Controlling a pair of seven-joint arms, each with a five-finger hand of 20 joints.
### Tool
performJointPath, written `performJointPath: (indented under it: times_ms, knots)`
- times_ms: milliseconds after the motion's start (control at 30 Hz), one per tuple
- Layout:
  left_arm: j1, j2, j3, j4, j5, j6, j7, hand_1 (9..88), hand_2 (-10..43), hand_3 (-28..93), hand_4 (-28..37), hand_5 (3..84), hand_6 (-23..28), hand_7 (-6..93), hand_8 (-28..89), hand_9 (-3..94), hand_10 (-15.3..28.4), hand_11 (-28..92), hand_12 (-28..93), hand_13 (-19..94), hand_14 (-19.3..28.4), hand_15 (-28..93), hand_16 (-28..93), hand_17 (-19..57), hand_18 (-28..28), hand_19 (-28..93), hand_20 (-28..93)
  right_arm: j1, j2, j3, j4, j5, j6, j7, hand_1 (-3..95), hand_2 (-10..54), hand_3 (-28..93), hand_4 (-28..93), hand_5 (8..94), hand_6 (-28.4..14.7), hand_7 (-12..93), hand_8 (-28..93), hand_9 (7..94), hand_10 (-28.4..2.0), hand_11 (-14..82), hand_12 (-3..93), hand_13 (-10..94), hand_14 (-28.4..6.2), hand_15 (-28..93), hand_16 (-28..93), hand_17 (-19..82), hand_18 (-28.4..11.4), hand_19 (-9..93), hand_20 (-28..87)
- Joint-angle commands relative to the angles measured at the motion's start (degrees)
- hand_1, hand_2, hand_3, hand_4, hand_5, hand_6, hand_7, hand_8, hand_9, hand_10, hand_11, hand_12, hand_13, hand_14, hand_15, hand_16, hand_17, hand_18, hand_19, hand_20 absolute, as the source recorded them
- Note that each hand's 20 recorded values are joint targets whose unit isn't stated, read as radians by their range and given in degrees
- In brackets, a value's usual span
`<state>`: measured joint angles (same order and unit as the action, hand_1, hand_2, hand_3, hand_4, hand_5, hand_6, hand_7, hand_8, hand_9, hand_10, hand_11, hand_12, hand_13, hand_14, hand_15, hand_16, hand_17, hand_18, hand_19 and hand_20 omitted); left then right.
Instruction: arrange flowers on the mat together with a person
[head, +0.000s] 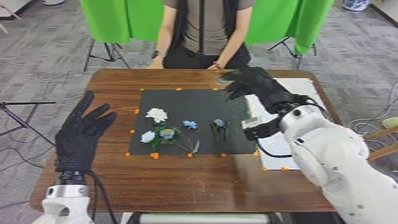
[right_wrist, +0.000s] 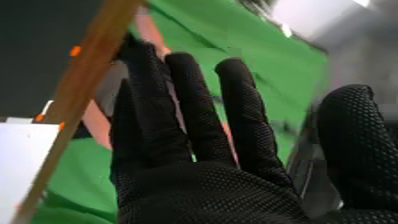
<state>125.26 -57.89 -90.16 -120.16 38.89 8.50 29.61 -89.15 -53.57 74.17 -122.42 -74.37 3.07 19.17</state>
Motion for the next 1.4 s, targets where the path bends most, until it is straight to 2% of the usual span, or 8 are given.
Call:
performJointPath:
  times_ms: [33, 167, 233, 300, 367, 433, 833, 1400]
  knots:
    - [0.46, -0.96, 0.05, 0.23, 1.64, -0.16, -1.16, 21.3, 8.7, 75, -28.2, 31.4, 4.3, 10.7, -9, 36.3, 16.6, 20, 10, 30, 23.0, 42, -7, -3.4, 25.4, 63, -4, -15.57, 2.09, 5.78, -0.60, 31.31, 9.90, -20.99, 13.4, 15.5, 72, -27, 42.3, -1.3, 10, -12, 44.3, -17.1, 8.2, 13.0, 33, -21.8, 30, 10, 3, -19.2, 46, 14]
    - [0.83, -1.49, 0.62, 0.71, 1.60, -0.21, -1.74, 21.2, 8.6, 75, -28.2, 31.4, 4.3, 10.9, -9, 35.8, 16.3, 19, 10, 30, 22.7, 41, -7, -3.5, 25.4, 63, -4, -21.67, -0.57, 6.74, -1.45, 31.04, 12.90, -22.43, 12.7, 16.2, 73, -28, 41.0, -0.1, 10, -12, 43.4, -16.1, 7.0, 13.3, 32, -21.1, 26, 13, 3, -18.6, 43, 15]
    - [1.53, -2.23, 0.44, 0.72, 2.46, -0.42, -3.02, 21.2, 8.6, 75, -28.3, 31.5, 4.2, 10.9, -9, 35.8, 16.3, 19, 10, 30, 22.9, 41, -6, -3.6, 25.4, 63, -4, -24.55, -2.30, 7.25, -1.74, 31.24, 13.66, -21.90, 12.3, 16.5, 73, -28, 41.0, 0.0, 10, -12, 43.7, -16.0, 7.0, 13.5, 33, -21.2, 26, 14, 3, -18.7, 43, 16]
    - [2.25, -3.44, -0.01, 0.78, 4.44, -0.17, -4.56, 21.2, 8.6, 75, -28.3, 31.6, 4.3, 10.9, -9, 35.9, 16.3, 19, 10, 30, 23.0, 41, -6, -3.6, 25.4, 63, -4, -26.31, -4.60, 7.57, -1.40, 29.01, 13.48, -20.26, 12.1, 16.7, 73, -28, 41.0, 0.1, 10, -12, 43.7, -16.2, 7.0, 13.7, 33, -21.2, 27, 14, 3, -18.7, 43, 16]
    - [2.57, -4.38, -0.12, 0.90, 4.90, -0.50, -5.55, 21.1, 8.6, 75, -28.3, 31.6, 4.3, 11.0, -9, 35.9, 16.3, 19, 10, 30, 23.0, 41, -6, -3.6, 25.4, 63, -4, -28.15, -5.66, 7.75, -1.24, 29.36, 14.09, -20.92, 11.9, 16.7, 73, -28, 40.9, 0.2, 10, -12, 43.5, -16.7, 7.1, 13.8, 33, -21.1, 27, 14, 3, -18.7, 43, 17]
    - [3.02, -4.68, 0.06, 0.98, 4.41, -0.79, -5.24, 21.1, 8.6, 75, -28.3, 31.6, 4.3, 10.9, -9, 35.9, 16.4, 19, 10, 30, 23.1, 41, -6, -3.6, 25.4, 63, -4, -29.16, -6.92, 8.46, -0.89, 29.01, 12.67, -20.53, 11.8, 16.8, 73, -28, 40.8, 0.3, 10, -12, 43.5, -16.7, 7.2, 13.8, 32, -21.2, 27, 14, 3, -18.7, 43, 17]
    - [2.29, -6.27, -0.50, 1.47, 5.74, -2.46, -6.14, 20.9, 8.4, 75, -28.3, 33.0, 4.9, 11.1, -9, 36.9, 17.3, 21, 11, 30, 23.3, 43, -6, -3.7, 25.5, 63, -3, -28.90, -8.37, 13.70, 0.20, 24.12, 9.63, -17.93, 11.0, 14.3, 74, -28, 42.5, 0.6, 12, -12, 45.4, -18.1, 10.2, 14.6, 34, -21.1, 35, 13, 3, -20.0, 46, 20]
    - [2.47, -6.91, -1.37, 1.56, 5.27, -2.19, -5.65, 21.0, 8.4, 75, -28.3, 32.5, 4.5, 11.2, -9, 36.8, 17.3, 21, 11, 30, 23.3, 43, -6, -3.4, 26.0, 64, -3, -28.09, -12.14, 14.33, 0.59, 24.58, 9.21, -18.16, 11.0, 13.8, 74, -27, 42.8, 0.9, 11, -12, 45.9, -17.8, 10.0, 14.8, 35, -21.3, 35, 13, 3, -20.9, 46, 20]
